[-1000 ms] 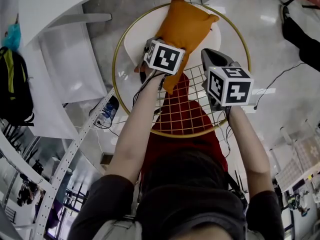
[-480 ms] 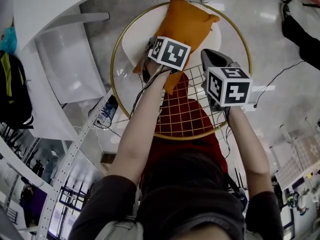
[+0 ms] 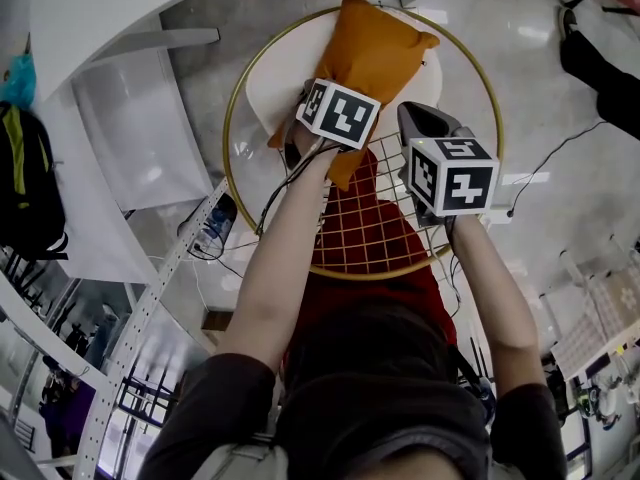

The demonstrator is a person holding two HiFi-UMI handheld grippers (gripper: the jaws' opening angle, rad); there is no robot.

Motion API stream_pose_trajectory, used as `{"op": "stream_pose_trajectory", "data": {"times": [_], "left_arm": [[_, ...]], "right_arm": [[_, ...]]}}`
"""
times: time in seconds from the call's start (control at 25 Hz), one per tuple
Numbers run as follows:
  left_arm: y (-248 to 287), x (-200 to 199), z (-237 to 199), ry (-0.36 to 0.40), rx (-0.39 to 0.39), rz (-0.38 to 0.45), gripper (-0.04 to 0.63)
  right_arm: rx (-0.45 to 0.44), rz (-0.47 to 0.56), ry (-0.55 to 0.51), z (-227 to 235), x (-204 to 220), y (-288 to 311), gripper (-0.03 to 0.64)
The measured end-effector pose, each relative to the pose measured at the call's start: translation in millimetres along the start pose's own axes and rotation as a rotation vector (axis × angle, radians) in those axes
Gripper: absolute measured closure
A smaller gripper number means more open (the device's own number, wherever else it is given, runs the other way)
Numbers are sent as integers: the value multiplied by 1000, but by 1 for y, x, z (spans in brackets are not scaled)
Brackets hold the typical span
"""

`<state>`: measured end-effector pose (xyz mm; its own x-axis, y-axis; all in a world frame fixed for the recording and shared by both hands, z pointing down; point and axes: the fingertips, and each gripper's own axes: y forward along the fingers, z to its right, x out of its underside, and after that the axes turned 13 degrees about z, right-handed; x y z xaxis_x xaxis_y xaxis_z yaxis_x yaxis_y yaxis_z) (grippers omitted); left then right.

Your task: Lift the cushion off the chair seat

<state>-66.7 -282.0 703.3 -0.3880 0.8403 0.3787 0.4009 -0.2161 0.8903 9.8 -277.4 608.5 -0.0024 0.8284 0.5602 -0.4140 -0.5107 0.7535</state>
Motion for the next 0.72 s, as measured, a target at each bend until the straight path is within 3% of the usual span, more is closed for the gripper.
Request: {"op": "stream_pose_trajectory", "data": {"times": [0.32, 0.72], "left_arm": [[-13, -2, 3, 21, 7, 52, 402], [-34, -13, 13, 127, -1, 111, 417]], "right_arm": [[16, 2, -8, -3, 2, -8, 598], [42, 31, -4, -2, -2, -26, 598]]}}
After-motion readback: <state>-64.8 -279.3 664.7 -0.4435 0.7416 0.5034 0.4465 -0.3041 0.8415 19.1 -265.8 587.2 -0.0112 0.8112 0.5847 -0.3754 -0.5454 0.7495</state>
